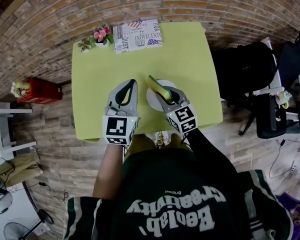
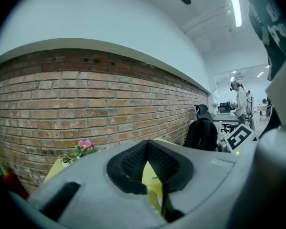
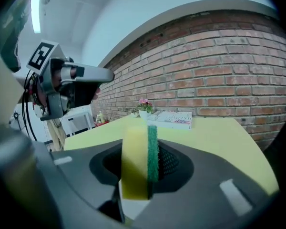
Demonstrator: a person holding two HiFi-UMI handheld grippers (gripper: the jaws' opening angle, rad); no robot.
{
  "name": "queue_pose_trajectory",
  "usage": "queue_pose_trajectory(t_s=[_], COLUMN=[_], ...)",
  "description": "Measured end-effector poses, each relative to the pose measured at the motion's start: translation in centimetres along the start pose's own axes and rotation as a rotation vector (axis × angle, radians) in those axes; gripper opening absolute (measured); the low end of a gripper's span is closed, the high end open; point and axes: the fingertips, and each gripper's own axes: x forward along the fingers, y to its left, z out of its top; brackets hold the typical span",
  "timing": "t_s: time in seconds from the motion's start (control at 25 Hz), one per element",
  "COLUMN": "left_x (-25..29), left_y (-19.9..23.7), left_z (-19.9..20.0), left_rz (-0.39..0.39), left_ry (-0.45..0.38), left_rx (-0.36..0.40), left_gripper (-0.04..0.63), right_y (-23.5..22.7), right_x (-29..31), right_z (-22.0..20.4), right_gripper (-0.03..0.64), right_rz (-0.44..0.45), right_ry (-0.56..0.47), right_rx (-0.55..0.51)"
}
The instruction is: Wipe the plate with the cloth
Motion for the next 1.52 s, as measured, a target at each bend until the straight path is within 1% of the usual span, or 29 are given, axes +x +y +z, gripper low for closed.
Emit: queue_pose_trajectory(t_s=[0.16,0.24,0.4,0.48,0.68,0.84,1.52], left_x=[0.3,0.4,0.4,0.4,0.2,0.1,1.1], left_y=[0.0,0.0,0.0,0.0,0.3,0.3,-1.1], left_z=[0.2,0.1,-0.2,0.0,-0.2,-0.3,-0.5], left_rz=[-0.002,-0.002,0.003,0.005,0.018,0.024,-0.001], left_ry=[-0.001,0.001,0.012,0.011,0.006,0.014,0.003], left_rx=[0.005,0.007,0.004,0.004,0.000,0.001,-0.003], left_gripper=[0.003,0.003,0.003,0.003,0.003,0.003,0.003], right_y=[-0.6,-0.7,-0.8,-0.9,-0.6,-0.4,-7.4], right_x=[-0.4,-0.5,-0.4,-0.3,0.2,0.7,-3.9], right_z=[-1.9,-2.6,-5.1,-5.8,-4.5,-5.5,-7.1], right_gripper=[0.140,0.144,0.148,0.140,0.130,0.129,0.129], right_rz=[-0.016,-0.015,-0.018,-0.024,-0.016,-0.015,-0.247], right_ry=[0.041,0.070,0.192,0.227,0.190,0.233,0.278], right_rx=[0.022,0.011,-0.033,-0.050,-0.054,-0.072,-0.034])
